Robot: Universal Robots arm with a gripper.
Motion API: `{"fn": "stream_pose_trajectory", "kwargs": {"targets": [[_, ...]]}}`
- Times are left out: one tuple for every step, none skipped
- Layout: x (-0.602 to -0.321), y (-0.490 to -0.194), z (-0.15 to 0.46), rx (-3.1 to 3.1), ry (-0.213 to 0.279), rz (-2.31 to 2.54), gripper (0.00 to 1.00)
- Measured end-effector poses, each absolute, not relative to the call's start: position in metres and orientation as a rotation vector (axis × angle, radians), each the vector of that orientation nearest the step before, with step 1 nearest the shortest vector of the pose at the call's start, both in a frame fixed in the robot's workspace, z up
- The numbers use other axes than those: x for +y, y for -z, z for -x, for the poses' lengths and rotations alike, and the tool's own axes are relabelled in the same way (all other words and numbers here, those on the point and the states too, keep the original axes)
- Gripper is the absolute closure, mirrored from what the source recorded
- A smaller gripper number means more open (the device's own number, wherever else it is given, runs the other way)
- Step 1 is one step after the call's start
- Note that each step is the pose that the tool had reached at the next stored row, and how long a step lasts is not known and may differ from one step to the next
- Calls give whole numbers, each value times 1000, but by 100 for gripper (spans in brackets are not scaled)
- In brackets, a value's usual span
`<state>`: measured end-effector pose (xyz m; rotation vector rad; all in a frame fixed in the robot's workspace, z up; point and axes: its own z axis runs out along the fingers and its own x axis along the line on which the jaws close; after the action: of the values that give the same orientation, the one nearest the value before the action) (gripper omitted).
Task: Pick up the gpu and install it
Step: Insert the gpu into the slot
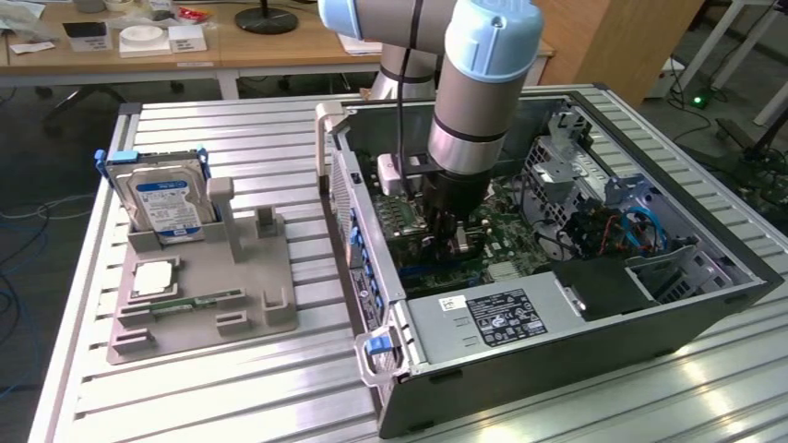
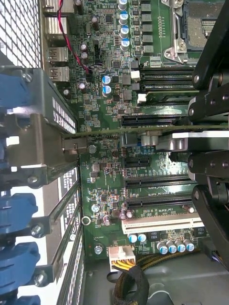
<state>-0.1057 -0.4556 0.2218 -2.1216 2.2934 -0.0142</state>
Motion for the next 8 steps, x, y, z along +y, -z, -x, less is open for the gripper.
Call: {"fn": "stream_pose_trajectory", "kwargs": {"targets": [[-456,-222,106,2293,14,2122,72],[-456,-222,106,2293,14,2122,72],[-456,-222,106,2293,14,2122,72],[-456,-222,106,2293,14,2122,72],[-456,-222,106,2293,14,2122,72],[-456,-222,106,2293,14,2122,72],[-456,-222,106,2293,14,2122,72],[-456,-222,106,2293,14,2122,72]]}}
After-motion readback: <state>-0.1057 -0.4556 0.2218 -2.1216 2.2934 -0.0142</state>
